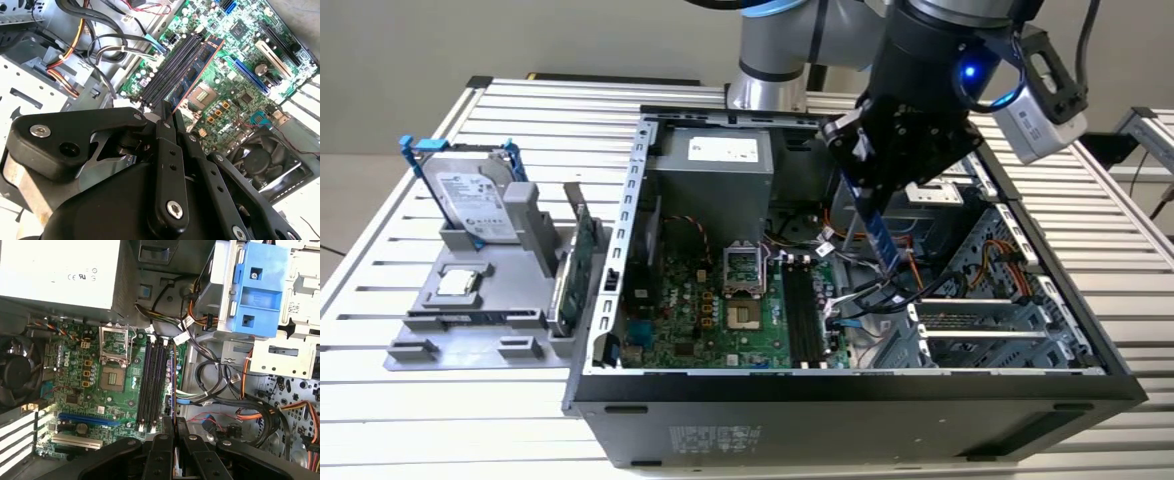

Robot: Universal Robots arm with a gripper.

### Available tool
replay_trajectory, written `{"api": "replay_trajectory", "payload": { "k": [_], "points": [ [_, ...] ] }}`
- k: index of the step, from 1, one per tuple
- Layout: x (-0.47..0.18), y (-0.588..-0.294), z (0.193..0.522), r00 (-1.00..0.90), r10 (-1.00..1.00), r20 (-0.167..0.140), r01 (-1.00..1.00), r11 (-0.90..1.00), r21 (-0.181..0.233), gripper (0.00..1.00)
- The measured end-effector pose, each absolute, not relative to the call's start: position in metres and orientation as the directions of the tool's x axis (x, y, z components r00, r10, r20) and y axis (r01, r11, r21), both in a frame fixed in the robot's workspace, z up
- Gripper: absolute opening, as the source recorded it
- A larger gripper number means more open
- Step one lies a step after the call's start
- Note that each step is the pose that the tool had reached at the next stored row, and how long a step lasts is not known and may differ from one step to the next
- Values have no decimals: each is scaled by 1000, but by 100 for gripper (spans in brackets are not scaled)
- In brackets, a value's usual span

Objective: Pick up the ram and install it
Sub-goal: 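Insert the ram into the slot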

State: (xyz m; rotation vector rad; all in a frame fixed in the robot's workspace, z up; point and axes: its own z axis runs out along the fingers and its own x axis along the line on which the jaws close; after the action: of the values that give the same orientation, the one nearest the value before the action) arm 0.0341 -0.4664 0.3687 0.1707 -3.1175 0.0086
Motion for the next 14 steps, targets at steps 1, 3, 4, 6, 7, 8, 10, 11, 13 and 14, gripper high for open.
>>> {"api": "replay_trajectory", "payload": {
  "k": [1, 3, 4, 6, 7, 8, 10, 11, 13, 14],
  "points": [
    [34, -466, 368, -994, -109, 20, -109, 994, -5, 0],
    [34, -466, 368, -994, -107, 20, -108, 994, -4, 0],
    [34, -466, 368, -994, -107, 20, -107, 994, -4, 0],
    [34, -466, 367, -994, -106, 20, -106, 994, -4, 0],
    [34, -466, 367, -994, -106, 20, -106, 994, -5, 0],
    [34, -466, 367, -994, -106, 20, -106, 994, -4, 0],
    [34, -466, 366, -994, -105, 20, -105, 994, -4, 0],
    [34, -466, 366, -994, -105, 20, -105, 994, -4, 0],
    [34, -466, 366, -994, -105, 20, -105, 994, -4, 0],
    [34, -466, 365, -994, -105, 20, -105, 994, -4, 0]
  ]
}}
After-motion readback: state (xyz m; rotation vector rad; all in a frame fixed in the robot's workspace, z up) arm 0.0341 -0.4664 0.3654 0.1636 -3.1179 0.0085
